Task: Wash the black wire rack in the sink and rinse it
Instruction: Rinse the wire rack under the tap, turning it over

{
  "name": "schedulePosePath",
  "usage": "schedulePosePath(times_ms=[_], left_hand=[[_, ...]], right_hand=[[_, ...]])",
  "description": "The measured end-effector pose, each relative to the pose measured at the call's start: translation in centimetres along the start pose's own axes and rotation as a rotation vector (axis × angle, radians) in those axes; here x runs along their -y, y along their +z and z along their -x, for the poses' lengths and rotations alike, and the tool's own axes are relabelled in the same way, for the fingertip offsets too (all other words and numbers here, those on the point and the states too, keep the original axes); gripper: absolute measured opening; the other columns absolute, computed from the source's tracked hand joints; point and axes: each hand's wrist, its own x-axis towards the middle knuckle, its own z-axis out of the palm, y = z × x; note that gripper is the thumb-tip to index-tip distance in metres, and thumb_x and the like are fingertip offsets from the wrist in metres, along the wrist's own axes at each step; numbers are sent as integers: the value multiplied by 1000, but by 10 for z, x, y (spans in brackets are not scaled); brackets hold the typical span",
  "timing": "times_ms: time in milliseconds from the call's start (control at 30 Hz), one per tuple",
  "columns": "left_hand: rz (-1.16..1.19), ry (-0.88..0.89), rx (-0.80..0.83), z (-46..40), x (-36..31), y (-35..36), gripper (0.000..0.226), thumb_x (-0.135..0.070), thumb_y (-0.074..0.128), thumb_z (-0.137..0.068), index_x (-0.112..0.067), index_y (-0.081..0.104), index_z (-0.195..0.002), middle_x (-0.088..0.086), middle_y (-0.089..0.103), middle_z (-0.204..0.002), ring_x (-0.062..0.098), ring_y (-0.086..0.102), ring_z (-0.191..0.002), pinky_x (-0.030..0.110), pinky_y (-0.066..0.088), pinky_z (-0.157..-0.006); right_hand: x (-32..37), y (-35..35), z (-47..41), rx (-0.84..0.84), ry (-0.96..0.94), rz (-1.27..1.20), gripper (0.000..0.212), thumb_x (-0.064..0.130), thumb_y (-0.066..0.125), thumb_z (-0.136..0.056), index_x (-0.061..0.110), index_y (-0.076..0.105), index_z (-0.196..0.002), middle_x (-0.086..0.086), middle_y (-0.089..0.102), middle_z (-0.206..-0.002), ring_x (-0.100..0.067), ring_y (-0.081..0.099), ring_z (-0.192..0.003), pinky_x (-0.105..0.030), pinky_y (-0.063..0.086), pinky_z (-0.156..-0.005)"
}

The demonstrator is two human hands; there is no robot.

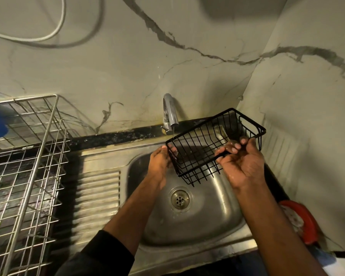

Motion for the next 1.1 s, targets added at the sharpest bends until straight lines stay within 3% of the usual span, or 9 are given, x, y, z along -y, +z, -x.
schedulePosePath(times_ms=[67,167,233,500,1100], left_hand=[[34,-21,7,1,0,4,33,-28,40,-110,-15,68,-122,8,75,-118,18,71,-105,30,55,-83],[76,-61,55,-2,2,6,38,-36,37,-109,-20,67,-127,-3,76,-118,14,67,-117,40,43,-112],[81,-64,87,-4,1,8,41,-40,35,-108,-23,68,-126,-8,76,-117,11,65,-119,42,35,-118],[87,-78,160,0,-1,18,38,-36,35,-109,-24,71,-114,-6,77,-116,14,64,-121,45,35,-119],[78,-81,76,-6,-4,-5,38,-39,39,-108,-21,71,-118,-6,77,-113,17,65,-119,49,40,-114]], right_hand=[[3,-3,1,5,2,-12,42,45,38,-104,22,51,-71,7,39,-67,-7,38,-58,-26,39,-68],[6,-7,1,9,15,-48,43,45,37,-104,22,51,-71,7,39,-66,-7,38,-58,-26,38,-68],[8,-11,1,7,18,-66,44,45,36,-104,22,51,-70,8,38,-65,-8,38,-57,-26,38,-67],[15,-17,11,-70,-29,-134,44,41,39,-104,21,53,-68,7,39,-62,-8,38,-53,-27,39,-64],[-4,-17,6,-77,29,-136,42,43,39,-104,21,51,-70,7,38,-59,-9,39,-49,-26,46,-57]])
